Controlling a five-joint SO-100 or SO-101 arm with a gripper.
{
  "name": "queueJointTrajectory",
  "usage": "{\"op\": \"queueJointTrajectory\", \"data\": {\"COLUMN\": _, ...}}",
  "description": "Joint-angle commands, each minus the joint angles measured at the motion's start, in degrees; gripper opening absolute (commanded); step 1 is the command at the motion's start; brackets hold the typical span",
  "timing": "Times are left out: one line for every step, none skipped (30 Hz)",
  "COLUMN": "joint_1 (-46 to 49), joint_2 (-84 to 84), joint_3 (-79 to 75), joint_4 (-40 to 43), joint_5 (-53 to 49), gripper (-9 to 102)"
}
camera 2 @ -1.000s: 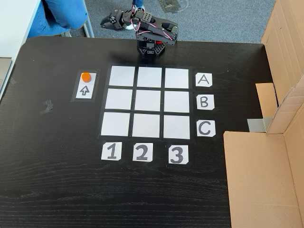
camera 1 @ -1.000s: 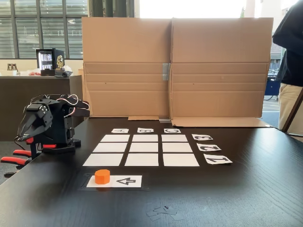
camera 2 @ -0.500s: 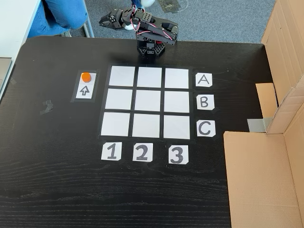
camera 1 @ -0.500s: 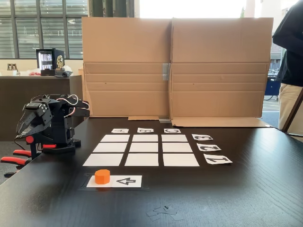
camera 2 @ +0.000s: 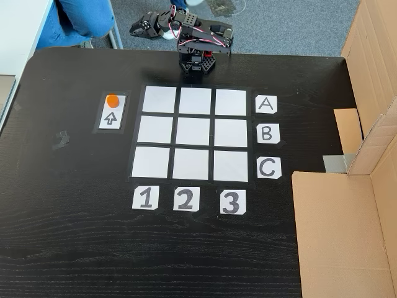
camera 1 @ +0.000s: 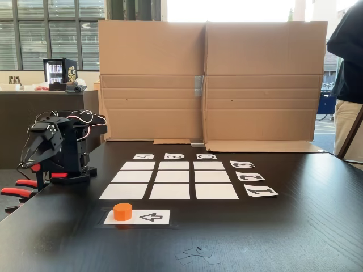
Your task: Pick up the round, orange token and place it in the grid on square B1.
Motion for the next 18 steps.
{"op": "queueJointTrajectory", "data": {"joint_1": -0.79, "joint_2": -7.29, "joint_3": -7.91, "joint_4": 1.23, "joint_5": 0.00, "gripper": 6}}
{"op": "queueJointTrajectory", "data": {"joint_1": -1.05, "joint_2": -9.58, "joint_3": -10.11, "joint_4": 2.20, "joint_5": 0.00, "gripper": 7}}
{"op": "queueJointTrajectory", "data": {"joint_1": -1.32, "joint_2": -11.78, "joint_3": -12.57, "joint_4": 3.60, "joint_5": 0.00, "gripper": 9}}
{"op": "queueJointTrajectory", "data": {"joint_1": -1.67, "joint_2": -13.97, "joint_3": -14.85, "joint_4": 5.36, "joint_5": 0.00, "gripper": 13}}
{"op": "queueJointTrajectory", "data": {"joint_1": -2.02, "joint_2": -16.26, "joint_3": -17.40, "joint_4": 7.12, "joint_5": 0.00, "gripper": 17}}
{"op": "queueJointTrajectory", "data": {"joint_1": -2.64, "joint_2": -18.81, "joint_3": -20.39, "joint_4": 9.05, "joint_5": 0.00, "gripper": 19}}
{"op": "queueJointTrajectory", "data": {"joint_1": -3.34, "joint_2": -21.18, "joint_3": -23.20, "joint_4": 10.99, "joint_5": 0.00, "gripper": 22}}
{"op": "queueJointTrajectory", "data": {"joint_1": -4.04, "joint_2": -23.91, "joint_3": -26.37, "joint_4": 13.18, "joint_5": 0.00, "gripper": 25}}
{"op": "queueJointTrajectory", "data": {"joint_1": -4.66, "joint_2": -26.63, "joint_3": -29.62, "joint_4": 15.64, "joint_5": 0.09, "gripper": 30}}
{"op": "queueJointTrajectory", "data": {"joint_1": -5.45, "joint_2": -29.27, "joint_3": -32.52, "joint_4": 18.11, "joint_5": 0.09, "gripper": 34}}
{"op": "queueJointTrajectory", "data": {"joint_1": -6.33, "joint_2": -31.73, "joint_3": -35.60, "joint_4": 20.39, "joint_5": 0.00, "gripper": 37}}
{"op": "queueJointTrajectory", "data": {"joint_1": -7.03, "joint_2": -34.37, "joint_3": -38.67, "joint_4": 22.59, "joint_5": 0.00, "gripper": 39}}
{"op": "queueJointTrajectory", "data": {"joint_1": -7.65, "joint_2": -36.83, "joint_3": -41.48, "joint_4": 24.43, "joint_5": 0.09, "gripper": 42}}
{"op": "queueJointTrajectory", "data": {"joint_1": -8.26, "joint_2": -39.20, "joint_3": -44.12, "joint_4": 26.10, "joint_5": 0.09, "gripper": 44}}
{"op": "queueJointTrajectory", "data": {"joint_1": -8.88, "joint_2": -41.40, "joint_3": -46.76, "joint_4": 27.33, "joint_5": 0.00, "gripper": 45}}
{"op": "queueJointTrajectory", "data": {"joint_1": -9.32, "joint_2": -43.59, "joint_3": -49.31, "joint_4": 28.30, "joint_5": 0.00, "gripper": 46}}
{"op": "queueJointTrajectory", "data": {"joint_1": -9.67, "joint_2": -45.70, "joint_3": -51.68, "joint_4": 29.18, "joint_5": 0.00, "gripper": 48}}
{"op": "queueJointTrajectory", "data": {"joint_1": -10.20, "joint_2": -47.81, "joint_3": -53.61, "joint_4": 29.79, "joint_5": -0.18, "gripper": 49}}
